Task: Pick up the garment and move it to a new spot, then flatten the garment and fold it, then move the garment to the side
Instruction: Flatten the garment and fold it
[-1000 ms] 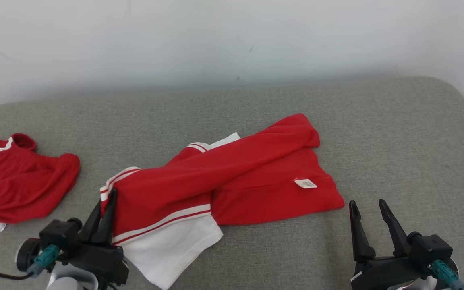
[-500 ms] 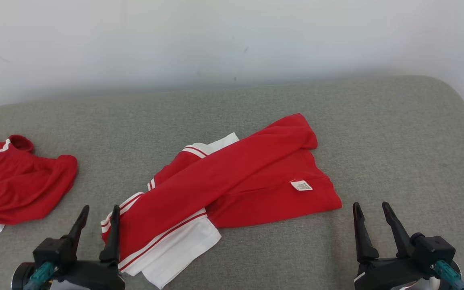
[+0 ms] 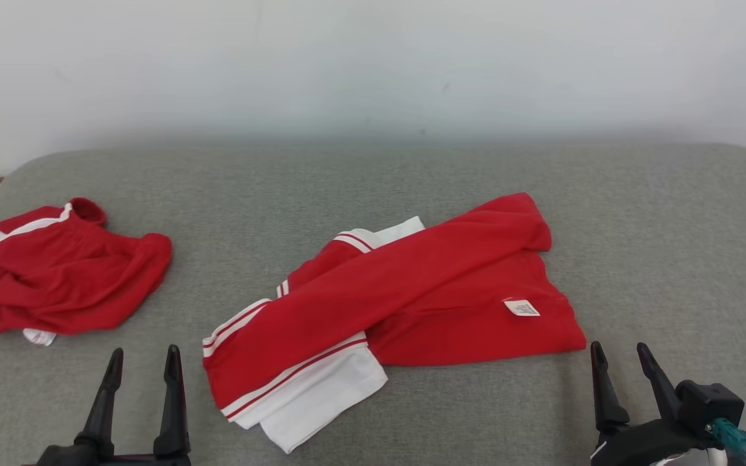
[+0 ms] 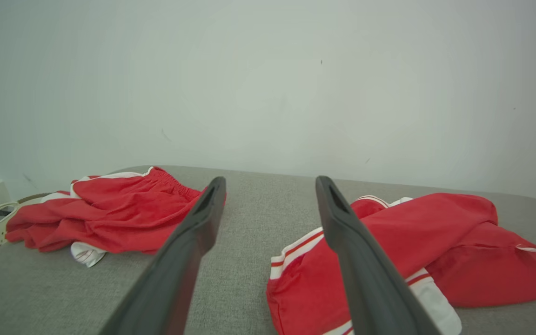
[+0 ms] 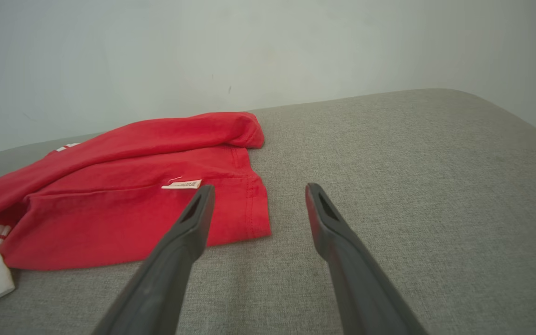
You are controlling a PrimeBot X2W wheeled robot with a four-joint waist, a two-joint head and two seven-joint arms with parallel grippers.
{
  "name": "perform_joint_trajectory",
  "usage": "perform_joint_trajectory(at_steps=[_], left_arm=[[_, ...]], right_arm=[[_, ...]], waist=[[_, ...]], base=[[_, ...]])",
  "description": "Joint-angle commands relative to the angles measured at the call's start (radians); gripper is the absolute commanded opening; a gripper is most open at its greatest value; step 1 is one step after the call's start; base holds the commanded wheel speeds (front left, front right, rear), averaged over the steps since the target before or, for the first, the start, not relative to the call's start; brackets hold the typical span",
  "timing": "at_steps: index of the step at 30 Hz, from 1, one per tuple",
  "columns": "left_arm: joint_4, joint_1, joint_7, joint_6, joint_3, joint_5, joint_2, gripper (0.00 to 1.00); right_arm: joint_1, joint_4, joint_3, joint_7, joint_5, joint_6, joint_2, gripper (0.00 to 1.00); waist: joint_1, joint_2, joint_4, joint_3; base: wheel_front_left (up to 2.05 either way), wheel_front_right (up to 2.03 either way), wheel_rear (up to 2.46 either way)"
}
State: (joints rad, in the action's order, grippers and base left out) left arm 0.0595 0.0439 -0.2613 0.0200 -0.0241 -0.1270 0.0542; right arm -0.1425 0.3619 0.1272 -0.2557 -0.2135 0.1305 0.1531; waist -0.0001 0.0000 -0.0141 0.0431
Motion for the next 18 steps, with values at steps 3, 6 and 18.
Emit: perform_joint_trajectory(at_steps=[3,6,18], left_arm=[[0.049,-0.028,-0.005,0.019,0.004,0.01,-0.002,1.0],[0.077,-0.046,-0.005,0.039,0.02,0.014,-0.004,1.0],[0.094,-0.093,-0.005,0.104,0.03,-0.001,-0.003,1.0]], right_arm=[[-0.012,0.007,-0.01,-0.004,0.005,0.0,0.003,1.0],[-0.015,-0.001,-0.016,-0.008,0.008,0.0,-0.001,1.0],[0.045,-0.102,-0.022,-0.01,0.031,0.0,-0.026,1.0]], waist=[[0.0001,0.0,0.033,-0.011],[0.0001,0.0,0.042,-0.015],[0.0001,0.0,0.03,-0.045]], base=[[0.0,0.0,0.0],[0.0,0.0,0.0],[0.0,0.0,0.0]])
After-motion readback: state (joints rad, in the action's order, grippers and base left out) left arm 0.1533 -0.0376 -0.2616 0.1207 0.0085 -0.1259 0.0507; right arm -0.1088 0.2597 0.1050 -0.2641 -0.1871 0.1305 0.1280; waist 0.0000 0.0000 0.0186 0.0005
